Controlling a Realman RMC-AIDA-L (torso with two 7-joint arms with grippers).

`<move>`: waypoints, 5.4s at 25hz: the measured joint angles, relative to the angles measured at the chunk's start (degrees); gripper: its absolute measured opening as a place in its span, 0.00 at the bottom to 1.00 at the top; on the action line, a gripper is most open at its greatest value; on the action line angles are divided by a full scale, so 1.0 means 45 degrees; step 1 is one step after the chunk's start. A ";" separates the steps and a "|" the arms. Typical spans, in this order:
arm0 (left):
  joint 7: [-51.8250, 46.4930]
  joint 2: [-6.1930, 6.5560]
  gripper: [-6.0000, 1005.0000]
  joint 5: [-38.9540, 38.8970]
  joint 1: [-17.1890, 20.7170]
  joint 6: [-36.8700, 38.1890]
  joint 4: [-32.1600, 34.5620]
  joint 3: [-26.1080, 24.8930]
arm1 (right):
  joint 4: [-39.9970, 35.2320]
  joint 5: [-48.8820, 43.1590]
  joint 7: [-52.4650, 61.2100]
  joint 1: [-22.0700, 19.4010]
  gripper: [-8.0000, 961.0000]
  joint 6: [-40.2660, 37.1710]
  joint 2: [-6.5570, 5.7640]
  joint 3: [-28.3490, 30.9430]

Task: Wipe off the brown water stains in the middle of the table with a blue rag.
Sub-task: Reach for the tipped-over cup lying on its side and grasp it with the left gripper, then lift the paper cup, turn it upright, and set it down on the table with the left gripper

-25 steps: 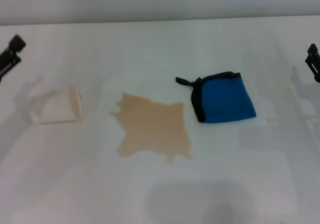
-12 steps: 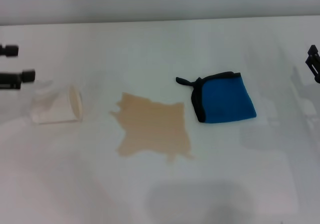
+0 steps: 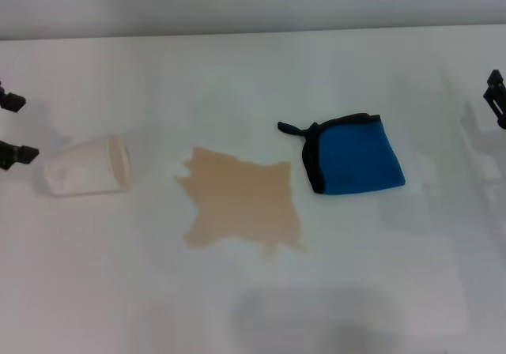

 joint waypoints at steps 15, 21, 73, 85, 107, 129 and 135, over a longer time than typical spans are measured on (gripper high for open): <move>0.1361 -0.2203 0.88 0.4930 -0.1333 0.2150 0.0476 0.0002 | 0.0144 -0.0045 0.0001 0.0126 0.86 0.0018 0.0005 0.0558; 0.1542 -0.2430 0.88 0.4960 -0.1333 0.2165 0.0324 0.0036 | 0.0146 0.0003 0.0001 0.0127 0.86 0.0028 0.0004 0.0562; 0.1920 -0.3452 0.72 0.2274 -0.0205 0.4379 -0.1592 -0.0629 | 0.0358 -0.0081 0.0001 0.0015 0.86 0.0032 0.0004 0.0491; 0.4035 -0.3853 0.72 -0.3010 0.2561 0.4488 -0.1092 -0.1409 | 0.0381 -0.0079 0.0000 0.0106 0.86 0.0054 0.0004 0.0410; 1.2587 -0.4501 0.72 -1.4630 0.3527 0.5719 -0.7787 -0.1540 | 0.0216 -0.0079 -0.0086 0.0024 0.86 0.0152 -0.0035 0.0390; 1.2709 -0.4599 0.72 -1.5898 0.2328 0.7648 -0.9225 -0.1472 | 0.0185 -0.0082 -0.0079 0.0117 0.86 0.0366 -0.0002 0.0385; 1.2712 -0.4642 0.72 -1.5826 0.1892 0.7914 -0.9683 -0.1432 | 0.0212 -0.0100 -0.0036 0.0149 0.86 0.0366 0.0005 0.0385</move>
